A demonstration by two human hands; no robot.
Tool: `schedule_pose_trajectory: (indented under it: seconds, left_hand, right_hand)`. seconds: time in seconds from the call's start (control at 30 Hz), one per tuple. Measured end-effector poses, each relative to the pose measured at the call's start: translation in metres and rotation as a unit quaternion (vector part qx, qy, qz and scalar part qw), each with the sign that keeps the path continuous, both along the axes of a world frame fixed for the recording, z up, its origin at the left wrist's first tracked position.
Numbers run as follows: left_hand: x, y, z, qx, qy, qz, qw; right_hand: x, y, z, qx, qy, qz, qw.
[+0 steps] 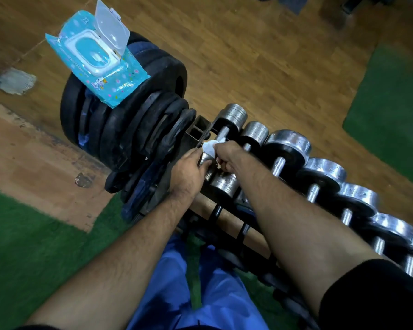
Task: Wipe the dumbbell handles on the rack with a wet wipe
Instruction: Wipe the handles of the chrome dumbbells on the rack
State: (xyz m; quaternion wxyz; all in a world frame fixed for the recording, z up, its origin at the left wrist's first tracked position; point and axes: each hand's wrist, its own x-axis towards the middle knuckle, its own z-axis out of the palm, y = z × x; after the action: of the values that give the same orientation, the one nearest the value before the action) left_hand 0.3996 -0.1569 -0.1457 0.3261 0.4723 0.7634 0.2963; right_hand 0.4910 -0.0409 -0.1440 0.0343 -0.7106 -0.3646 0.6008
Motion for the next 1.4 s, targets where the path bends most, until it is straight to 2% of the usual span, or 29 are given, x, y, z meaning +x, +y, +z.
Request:
schedule_pose_trajectory:
  seconds: [0.07, 0.13, 0.2, 0.23, 0.3, 0.43, 0.5, 0.6, 0.77, 0.87, 0.93, 1.0, 1.1, 1.23, 1.4]
  left_hand:
    - [0.000, 0.000, -0.001, -0.002, -0.001, -0.003, 1.000]
    - [0.000, -0.001, -0.002, -0.004, -0.003, -0.001, 1.000]
    - [0.000, -0.001, -0.002, -0.008, -0.006, -0.002, 1.000]
    - [0.000, -0.001, -0.002, -0.010, -0.006, -0.001, 1.000]
    - [0.000, -0.001, -0.002, -0.010, -0.005, -0.002, 1.000]
    - [-0.001, -0.001, -0.003, -0.005, -0.002, 0.000, 1.000]
    - [0.000, -0.001, -0.004, -0.002, 0.000, -0.003, 1.000]
    - [-0.001, 0.000, -0.002, 0.007, 0.001, -0.001, 1.000]
    - [0.002, 0.006, 0.003, -0.021, 0.020, -0.003, 1.000]
    - [0.006, 0.011, 0.003, -0.040, 0.056, -0.006, 0.998]
    - [0.008, 0.014, 0.005, -0.049, 0.082, -0.017, 0.995]
    - [0.008, 0.016, 0.004, -0.054, 0.095, -0.017, 0.994]
    - [0.012, 0.018, 0.005, -0.063, 0.102, -0.018, 0.993]
    - [0.019, 0.016, 0.005, -0.067, 0.123, -0.002, 0.990]
    - [0.031, 0.011, 0.008, -0.052, 0.146, 0.012, 0.988]
  right_hand:
    - [-0.002, -0.001, 0.001, -0.018, -0.006, 0.005, 1.000]
    - [-0.002, 0.006, 0.002, -0.033, 0.003, -0.062, 0.997]
    - [-0.002, 0.011, -0.007, -0.009, 0.026, -0.168, 0.985]
    - [-0.004, 0.007, -0.008, 0.008, 0.028, -0.182, 0.983]
    - [-0.003, 0.001, -0.014, -0.001, 0.023, -0.150, 0.988]
    - [0.009, 0.009, -0.008, -0.113, -0.015, -0.012, 0.993]
    - [0.010, 0.013, -0.010, -0.116, 0.010, -0.047, 0.992]
    - [0.004, 0.008, -0.020, -0.064, 0.081, -0.162, 0.981]
    - [0.016, 0.013, -0.019, -0.102, 0.086, -0.110, 0.985]
    - [0.015, 0.021, -0.023, -0.047, 0.110, -0.209, 0.971]
    - [0.013, 0.019, -0.027, -0.029, 0.115, -0.238, 0.964]
    - [0.012, 0.019, -0.031, -0.007, 0.078, -0.192, 0.978]
    - [0.013, 0.015, -0.028, 0.014, 0.004, -0.048, 0.999]
    - [0.027, 0.006, -0.022, 0.029, -0.017, 0.106, 0.994]
    - [0.056, 0.010, -0.009, 0.094, 0.033, 0.107, 0.989]
